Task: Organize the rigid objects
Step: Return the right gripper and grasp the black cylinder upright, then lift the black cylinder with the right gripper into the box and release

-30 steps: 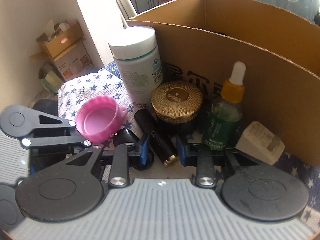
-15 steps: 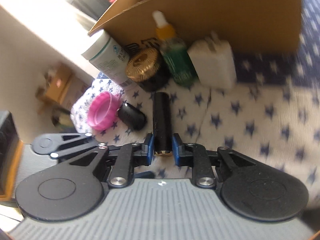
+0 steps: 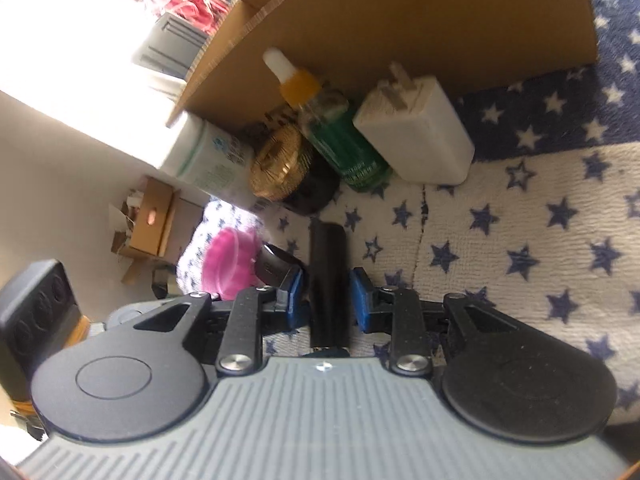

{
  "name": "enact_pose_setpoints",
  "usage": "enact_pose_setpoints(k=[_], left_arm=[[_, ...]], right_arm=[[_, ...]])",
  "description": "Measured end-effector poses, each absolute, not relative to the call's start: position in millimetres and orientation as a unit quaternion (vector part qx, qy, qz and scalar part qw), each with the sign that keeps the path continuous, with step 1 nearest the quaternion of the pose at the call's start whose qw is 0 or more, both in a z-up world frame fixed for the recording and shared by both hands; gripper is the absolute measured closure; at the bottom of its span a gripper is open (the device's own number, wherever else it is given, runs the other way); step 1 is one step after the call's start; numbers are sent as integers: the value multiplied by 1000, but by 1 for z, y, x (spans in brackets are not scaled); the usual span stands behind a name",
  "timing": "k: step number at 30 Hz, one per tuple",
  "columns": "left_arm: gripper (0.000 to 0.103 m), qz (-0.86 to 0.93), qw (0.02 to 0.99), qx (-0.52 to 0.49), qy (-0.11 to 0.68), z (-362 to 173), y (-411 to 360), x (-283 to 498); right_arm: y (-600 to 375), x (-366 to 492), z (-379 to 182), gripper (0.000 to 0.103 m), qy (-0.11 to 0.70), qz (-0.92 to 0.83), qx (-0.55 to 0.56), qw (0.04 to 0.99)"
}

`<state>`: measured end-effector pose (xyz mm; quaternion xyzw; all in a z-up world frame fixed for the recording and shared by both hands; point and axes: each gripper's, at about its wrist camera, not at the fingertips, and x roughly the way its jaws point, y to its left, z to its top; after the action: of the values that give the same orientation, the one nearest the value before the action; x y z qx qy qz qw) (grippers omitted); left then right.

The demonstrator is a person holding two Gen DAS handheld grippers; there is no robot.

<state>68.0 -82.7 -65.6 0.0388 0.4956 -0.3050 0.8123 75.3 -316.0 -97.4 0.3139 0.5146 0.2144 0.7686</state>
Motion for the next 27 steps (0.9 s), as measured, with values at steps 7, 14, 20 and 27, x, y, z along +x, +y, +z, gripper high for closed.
enact_pose_setpoints(k=[7,14,20,27], left_arm=[[64,-296,815,38,496,-65,-87,72],[78,-287,841,70,453,-39,-83,57],[78,-273,882,91,374,16,-74,49],[77,-246,909,82,327,82,-65,92]], right_arm=[[-322,75,-109,82,501,219,358,757],[-318,60,-89,82,479,227,347,773],[-306,54,-33,82,424,248,317,811],[-293,92,45,82,344,285,264,854]])
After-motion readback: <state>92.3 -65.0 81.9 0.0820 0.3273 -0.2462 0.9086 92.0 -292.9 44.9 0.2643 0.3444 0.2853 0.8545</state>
